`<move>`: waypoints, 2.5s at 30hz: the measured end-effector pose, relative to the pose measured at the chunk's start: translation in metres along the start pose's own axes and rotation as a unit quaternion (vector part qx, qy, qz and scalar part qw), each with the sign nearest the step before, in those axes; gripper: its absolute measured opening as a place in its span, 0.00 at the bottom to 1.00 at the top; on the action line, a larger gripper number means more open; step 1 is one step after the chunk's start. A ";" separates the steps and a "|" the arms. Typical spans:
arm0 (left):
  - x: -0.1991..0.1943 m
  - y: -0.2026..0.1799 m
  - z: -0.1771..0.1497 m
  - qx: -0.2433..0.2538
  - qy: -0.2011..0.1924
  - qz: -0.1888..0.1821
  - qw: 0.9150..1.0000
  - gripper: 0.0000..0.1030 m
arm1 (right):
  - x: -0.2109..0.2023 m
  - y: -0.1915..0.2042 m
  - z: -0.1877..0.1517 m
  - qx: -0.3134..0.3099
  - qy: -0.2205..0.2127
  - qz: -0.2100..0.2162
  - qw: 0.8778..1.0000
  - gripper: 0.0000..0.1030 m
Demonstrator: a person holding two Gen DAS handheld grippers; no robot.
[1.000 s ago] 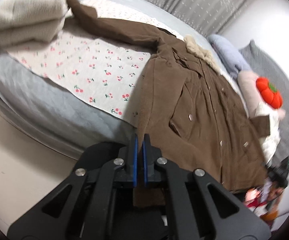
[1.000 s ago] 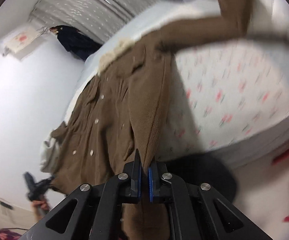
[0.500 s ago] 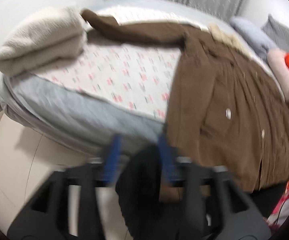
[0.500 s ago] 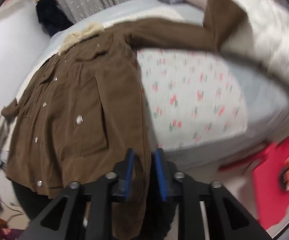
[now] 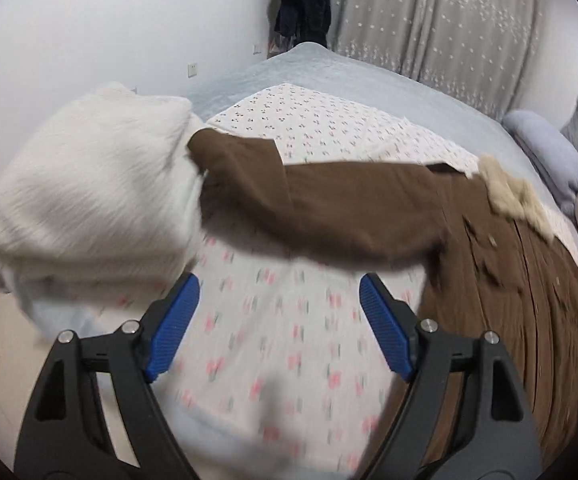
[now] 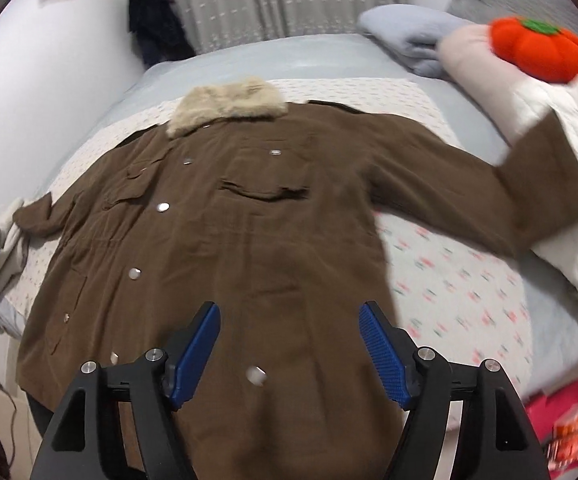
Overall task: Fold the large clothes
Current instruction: 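Grasp a brown sleeve cuff with the left gripper and lift it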
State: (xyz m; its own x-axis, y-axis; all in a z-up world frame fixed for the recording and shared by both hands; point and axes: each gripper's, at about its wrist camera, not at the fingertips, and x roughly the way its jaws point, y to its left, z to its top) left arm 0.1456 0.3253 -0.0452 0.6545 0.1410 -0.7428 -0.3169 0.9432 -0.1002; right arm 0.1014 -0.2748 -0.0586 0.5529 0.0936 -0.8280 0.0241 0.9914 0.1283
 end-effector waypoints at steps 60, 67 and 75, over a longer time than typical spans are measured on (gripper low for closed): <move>0.030 -0.008 0.113 -0.174 -0.262 -0.057 0.947 0.06 | 0.168 0.248 0.164 -0.099 0.040 0.246 0.964 0.62; 0.025 -0.020 0.138 -0.121 -0.286 -0.110 0.944 0.06 | 0.280 0.364 0.173 -0.084 0.133 0.295 0.943 0.30; 0.020 -0.091 0.145 -0.039 -0.275 -0.192 0.941 0.06 | 0.297 0.402 0.175 -0.094 0.165 0.297 0.936 0.30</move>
State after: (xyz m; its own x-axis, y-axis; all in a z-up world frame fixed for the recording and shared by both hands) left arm 0.2875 0.2861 0.0450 0.9805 -0.0505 -0.1897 -0.0204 0.9348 -0.3546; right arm 0.4208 0.1358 -0.1573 0.1341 0.6251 -0.7689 -0.3707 0.7513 0.5461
